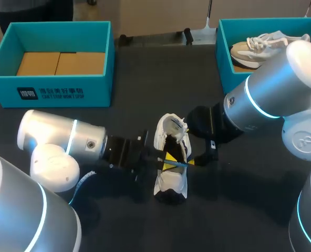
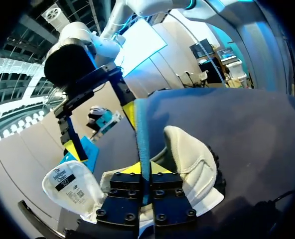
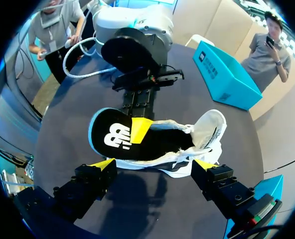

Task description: Take the shoe out of the shoebox, open the shoe tongue, remove and reinsert the insole, then place the shoe into the shoebox

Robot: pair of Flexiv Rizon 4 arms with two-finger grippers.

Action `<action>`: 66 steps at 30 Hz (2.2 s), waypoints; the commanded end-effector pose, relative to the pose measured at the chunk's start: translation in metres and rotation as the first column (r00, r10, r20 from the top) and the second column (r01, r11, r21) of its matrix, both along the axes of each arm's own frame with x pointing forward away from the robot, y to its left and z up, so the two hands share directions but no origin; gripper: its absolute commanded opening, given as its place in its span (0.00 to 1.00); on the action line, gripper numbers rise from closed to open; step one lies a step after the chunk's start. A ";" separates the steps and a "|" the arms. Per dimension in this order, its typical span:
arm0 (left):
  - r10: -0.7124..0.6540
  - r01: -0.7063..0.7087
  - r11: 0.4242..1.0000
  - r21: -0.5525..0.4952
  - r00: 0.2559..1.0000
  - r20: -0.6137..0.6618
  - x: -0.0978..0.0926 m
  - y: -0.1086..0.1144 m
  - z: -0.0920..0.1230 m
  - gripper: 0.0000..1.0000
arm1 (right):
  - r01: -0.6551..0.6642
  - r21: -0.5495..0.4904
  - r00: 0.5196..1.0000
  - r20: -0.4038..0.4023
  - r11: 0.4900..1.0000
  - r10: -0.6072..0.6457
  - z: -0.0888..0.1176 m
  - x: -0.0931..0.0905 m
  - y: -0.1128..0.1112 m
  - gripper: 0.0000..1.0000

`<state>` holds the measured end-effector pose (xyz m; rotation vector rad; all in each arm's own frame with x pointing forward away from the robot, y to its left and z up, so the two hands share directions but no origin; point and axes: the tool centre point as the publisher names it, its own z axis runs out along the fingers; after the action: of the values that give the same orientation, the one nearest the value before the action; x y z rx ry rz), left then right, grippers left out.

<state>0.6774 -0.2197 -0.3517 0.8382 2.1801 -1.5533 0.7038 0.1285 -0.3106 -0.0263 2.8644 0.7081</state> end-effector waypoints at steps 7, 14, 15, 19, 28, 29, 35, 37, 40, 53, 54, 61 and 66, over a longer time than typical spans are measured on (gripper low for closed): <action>-0.009 0.006 0.998 0.063 0.999 0.044 0.020 -0.011 -0.025 0.00 | 0.002 0.000 1.000 0.002 1.000 -0.002 -0.001 -0.001 0.001 1.00; 0.039 -0.040 0.999 0.036 0.999 0.028 0.021 -0.009 -0.014 0.34 | 0.002 0.000 1.000 0.002 1.000 -0.002 -0.001 -0.001 0.001 1.00; 0.041 -0.042 0.999 0.032 0.999 0.025 0.021 -0.008 -0.011 0.39 | 0.002 0.000 1.000 0.002 1.000 -0.002 -0.001 -0.001 0.001 1.00; 0.037 -0.037 0.999 0.014 0.999 0.022 0.015 -0.003 -0.001 0.41 | 0.002 0.000 1.000 0.002 1.000 -0.002 -0.001 -0.001 0.001 1.00; 0.021 -0.021 1.000 -0.014 1.000 0.012 0.005 0.002 0.008 0.35 | 0.002 0.000 1.000 0.002 1.000 -0.002 -0.001 -0.001 0.001 1.00; 0.020 -0.019 1.000 -0.018 1.000 0.010 0.004 0.002 0.009 0.32 | 0.002 0.000 1.000 0.002 1.000 -0.002 -0.001 -0.001 0.001 1.00; 0.005 -0.005 1.000 -0.024 1.000 0.010 0.001 -0.003 0.008 0.11 | 0.002 0.000 1.000 0.002 1.000 -0.002 -0.001 -0.001 0.001 1.00; -0.004 0.004 1.000 -0.014 1.000 0.013 0.001 -0.005 0.004 0.00 | 0.002 0.000 1.000 0.002 1.000 -0.002 -0.001 -0.001 0.001 1.00; -0.017 0.016 1.000 0.010 0.999 0.033 0.000 -0.004 0.000 0.00 | 0.002 0.000 1.000 0.002 1.000 -0.002 -0.001 -0.001 0.001 1.00; 0.016 -0.020 0.997 0.069 0.998 0.056 0.013 0.003 -0.015 0.08 | 0.002 0.000 1.000 0.002 1.000 -0.002 -0.001 -0.001 0.001 1.00; 0.018 -0.021 0.998 0.063 0.998 0.054 0.012 0.004 -0.013 0.27 | 0.002 0.000 1.000 0.002 1.000 -0.002 -0.001 -0.001 0.001 1.00; 0.006 -0.006 1.000 0.006 0.999 0.045 0.003 0.004 0.007 0.38 | 0.002 0.000 1.000 0.002 1.000 -0.002 -0.001 -0.001 0.001 1.00; -0.008 0.008 1.000 -0.004 0.999 0.037 -0.002 0.001 0.008 0.27 | 0.002 0.000 1.000 0.002 1.000 -0.002 -0.001 -0.001 0.001 1.00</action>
<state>0.6785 -0.2210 -0.3433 0.8699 2.1522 -1.5321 0.7038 0.1285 -0.3107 -0.0265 2.8645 0.7081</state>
